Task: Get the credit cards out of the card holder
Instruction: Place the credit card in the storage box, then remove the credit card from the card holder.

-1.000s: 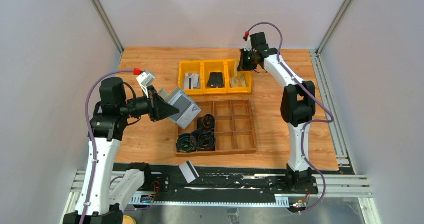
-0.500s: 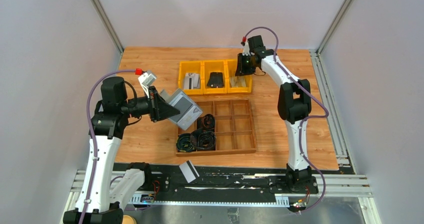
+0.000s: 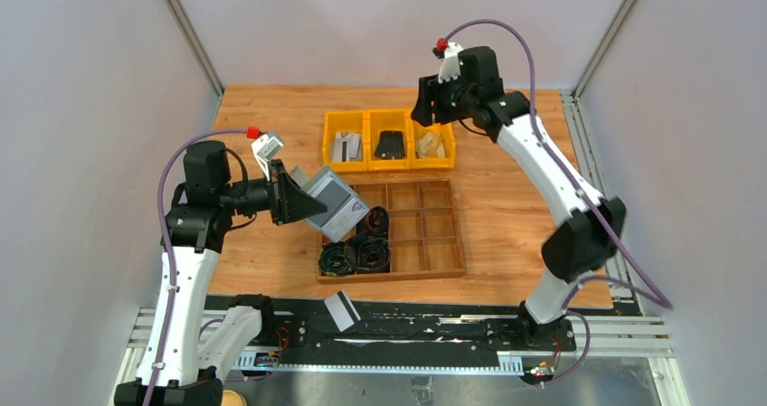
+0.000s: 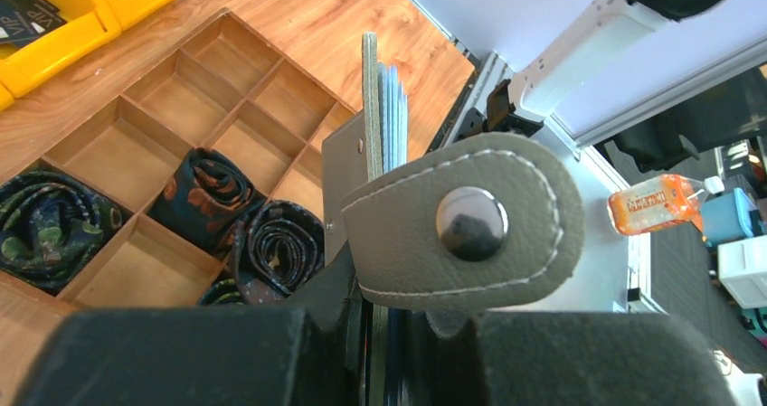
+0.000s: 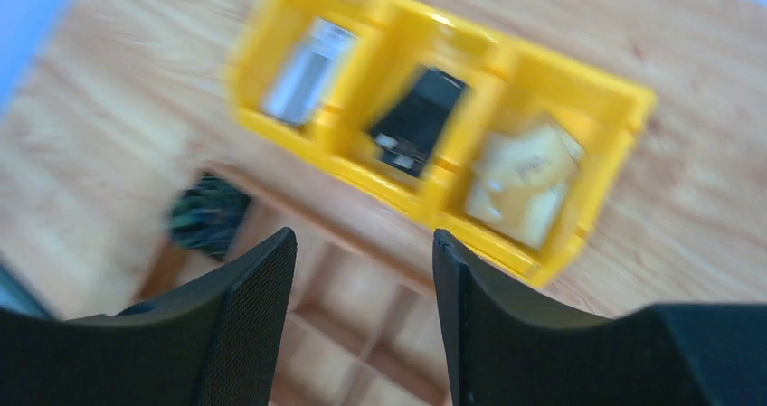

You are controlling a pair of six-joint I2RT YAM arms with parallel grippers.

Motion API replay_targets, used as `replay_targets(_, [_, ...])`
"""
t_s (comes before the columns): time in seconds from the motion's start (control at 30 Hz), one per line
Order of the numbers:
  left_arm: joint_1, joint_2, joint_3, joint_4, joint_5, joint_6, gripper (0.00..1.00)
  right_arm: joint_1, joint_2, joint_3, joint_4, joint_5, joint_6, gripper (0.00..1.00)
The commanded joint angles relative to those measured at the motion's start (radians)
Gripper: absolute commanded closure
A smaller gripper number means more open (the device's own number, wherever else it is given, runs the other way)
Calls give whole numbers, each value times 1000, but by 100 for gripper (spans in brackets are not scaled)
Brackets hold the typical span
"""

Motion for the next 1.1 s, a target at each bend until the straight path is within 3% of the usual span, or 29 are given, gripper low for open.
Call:
replay_targets(0.0, [2,-20,-7,5,53,-7,96,95,-171,-92,64,-174,-28,37])
replay_targets(0.13, [-1,-17,-10,5,78,-3,97,191,-287,-217,211,-502,27,24])
replay_targets(0.23, [0,-24,-10,4,102,-7,97,278,-331,-243,252,-670,13,21])
replay_targets(0.5, [-1,-70,-23,4,153,-12,98,472,-276,-148,16,-714,-188,21])
replay_targets(0.63, [0,-75,-29,5,165,-19,98,524,-245,-117,0,-728,-197,38])
replay_targets(0.77, [0,-84,-24,5,176,-24,98,532,-220,-91,41,-742,-145,70])
replay_targets(0.9, [0,-85,-19,5,183,-30,97,532,-225,-141,190,-781,-11,82])
replay_targets(0.97, [0,-85,-18,5,182,-33,94,532,-234,-172,268,-800,40,93])
replay_targets(1.0, [0,-85,-15,5,179,-35,86,530,-241,-186,296,-794,62,99])
replay_targets(1.07, [0,-86,-9,2,160,-35,51,519,-260,-223,369,-767,120,100])
